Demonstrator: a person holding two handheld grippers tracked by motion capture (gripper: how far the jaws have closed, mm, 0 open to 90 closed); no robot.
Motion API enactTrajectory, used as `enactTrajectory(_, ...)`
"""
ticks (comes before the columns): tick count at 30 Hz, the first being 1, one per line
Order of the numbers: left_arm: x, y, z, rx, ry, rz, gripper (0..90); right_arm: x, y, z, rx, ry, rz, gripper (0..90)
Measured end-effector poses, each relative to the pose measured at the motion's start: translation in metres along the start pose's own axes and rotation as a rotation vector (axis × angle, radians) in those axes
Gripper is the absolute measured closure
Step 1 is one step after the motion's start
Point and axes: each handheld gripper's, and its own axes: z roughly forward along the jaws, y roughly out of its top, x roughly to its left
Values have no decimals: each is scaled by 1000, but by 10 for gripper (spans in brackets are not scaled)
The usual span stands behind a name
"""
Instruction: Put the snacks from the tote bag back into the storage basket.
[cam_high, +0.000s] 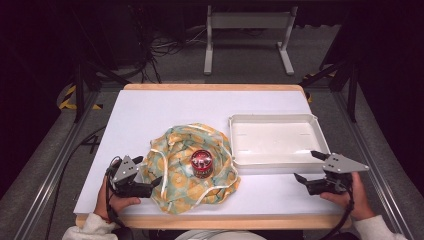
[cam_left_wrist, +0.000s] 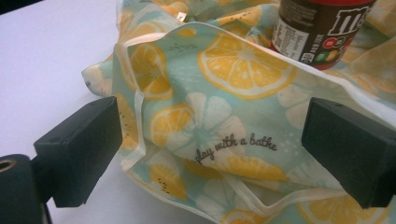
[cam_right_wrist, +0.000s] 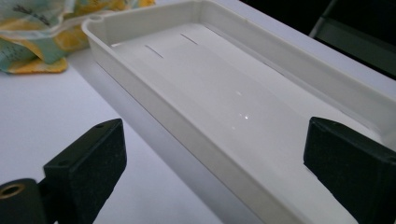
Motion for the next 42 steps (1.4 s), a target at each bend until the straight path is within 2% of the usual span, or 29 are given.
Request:
enactTrajectory(2, -1, 0, 1, 1, 2, -1, 56, -3, -6, -5, 5, -33, -4, 67)
enactTrajectory(8, -1, -2, -3, -13, 6, 4, 56, 3, 0, 0, 3, 24, -18, 73)
enactTrajectory(10, 0, -3, -5, -26, 9, 1, 56, 5, 2, 2, 10, 28, -25, 83)
enactTrajectory(14, -1, -4, -5, -23, 3, -2, 57, 6, 3, 5, 22, 58, -13, 98)
enactTrajectory(20, -1, -3, -4, -20, 3, 5, 57, 3, 3, 5, 26, 81, 1, 108)
enactTrajectory(24, -1, -2, -4, -14, 2, 8, 57, 2, 6, 5, 23, 76, -4, 119)
enactTrajectory(31, -1, -2, -4, -15, -3, 9, 57, 4, 22, 7, 7, 93, -48, 138)
enactTrajectory(34, -2, -2, -3, -9, -5, 9, 57, 5, 27, 9, 13, 110, -64, 144)
enactTrajectory(35, -2, -2, -3, -10, -5, 11, 57, 6, 30, 11, 22, 134, -73, 144)
enactTrajectory(42, -2, -2, -2, -6, -9, 15, 57, 10, 47, 19, 54, 167, -98, 145)
